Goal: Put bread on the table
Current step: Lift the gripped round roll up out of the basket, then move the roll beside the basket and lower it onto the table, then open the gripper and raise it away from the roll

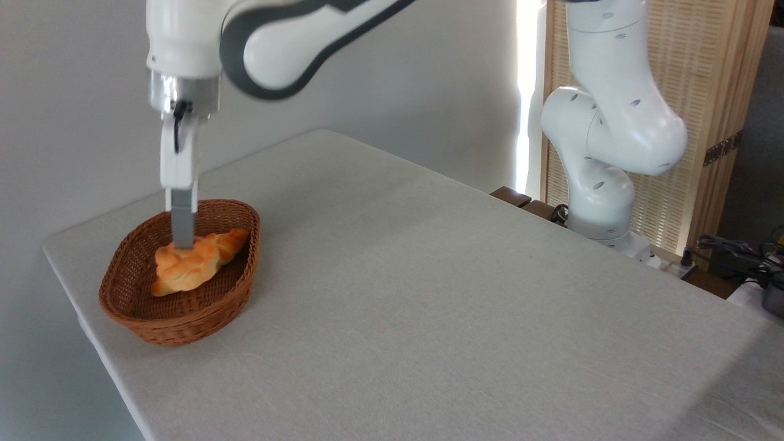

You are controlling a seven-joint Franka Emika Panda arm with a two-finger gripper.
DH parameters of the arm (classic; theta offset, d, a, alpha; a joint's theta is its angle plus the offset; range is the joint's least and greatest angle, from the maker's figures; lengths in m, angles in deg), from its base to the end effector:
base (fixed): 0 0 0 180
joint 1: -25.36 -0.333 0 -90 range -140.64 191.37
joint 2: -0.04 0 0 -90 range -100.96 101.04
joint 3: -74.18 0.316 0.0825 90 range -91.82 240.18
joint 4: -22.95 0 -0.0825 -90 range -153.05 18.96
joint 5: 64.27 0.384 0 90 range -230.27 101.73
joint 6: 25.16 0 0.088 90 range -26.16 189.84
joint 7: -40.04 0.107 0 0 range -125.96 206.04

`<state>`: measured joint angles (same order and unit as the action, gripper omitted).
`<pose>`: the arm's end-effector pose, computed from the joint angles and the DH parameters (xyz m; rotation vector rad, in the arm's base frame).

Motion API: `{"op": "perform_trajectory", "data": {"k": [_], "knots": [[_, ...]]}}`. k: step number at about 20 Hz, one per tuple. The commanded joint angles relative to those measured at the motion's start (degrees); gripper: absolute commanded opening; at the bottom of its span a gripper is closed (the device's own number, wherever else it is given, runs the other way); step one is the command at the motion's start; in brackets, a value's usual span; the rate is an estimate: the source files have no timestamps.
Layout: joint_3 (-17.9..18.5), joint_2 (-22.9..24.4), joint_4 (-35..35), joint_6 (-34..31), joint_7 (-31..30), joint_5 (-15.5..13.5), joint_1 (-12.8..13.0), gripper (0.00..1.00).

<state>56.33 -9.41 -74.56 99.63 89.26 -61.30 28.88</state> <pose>0.6009 -0.2197 0.5279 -2.4640 1.7641 -0.4746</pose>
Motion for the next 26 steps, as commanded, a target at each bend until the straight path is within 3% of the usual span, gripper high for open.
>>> {"op": "perform_trajectory", "data": {"k": [1, 4, 7, 8, 11, 13, 15, 17, 20, 24, 26], "knots": [[2.11, 5.66, -0.66, -8.83, 1.05, 0.20, -1.40, 0.00], [2.38, 8.12, -2.23, -17.18, 5.69, 0.20, -1.40, 0.00], [2.38, 9.62, -7.67, -18.00, 8.87, 0.20, -1.40, 0.00], [2.38, 9.62, -9.00, -17.74, 9.31, 0.20, -1.40, 0.05], [2.47, 7.96, -10.68, -17.29, 16.83, 0.20, -1.49, 0.45], [2.47, 6.90, -10.94, -16.68, 21.78, 0.20, -1.58, 0.61], [3.08, 6.72, -11.64, -16.59, 22.06, 0.55, -1.58, 0.80], [4.13, 6.55, -12.61, -16.68, 22.14, 0.55, -1.58, 0.93], [4.14, 5.93, -12.79, -16.59, 22.06, 0.55, -1.58, 0.99], [4.22, 6.89, -12.09, -16.85, 21.44, 0.03, -1.67, 1.00], [6.23, 8.21, -10.16, -18.43, 20.48, -0.85, -1.67, 1.00]]}}
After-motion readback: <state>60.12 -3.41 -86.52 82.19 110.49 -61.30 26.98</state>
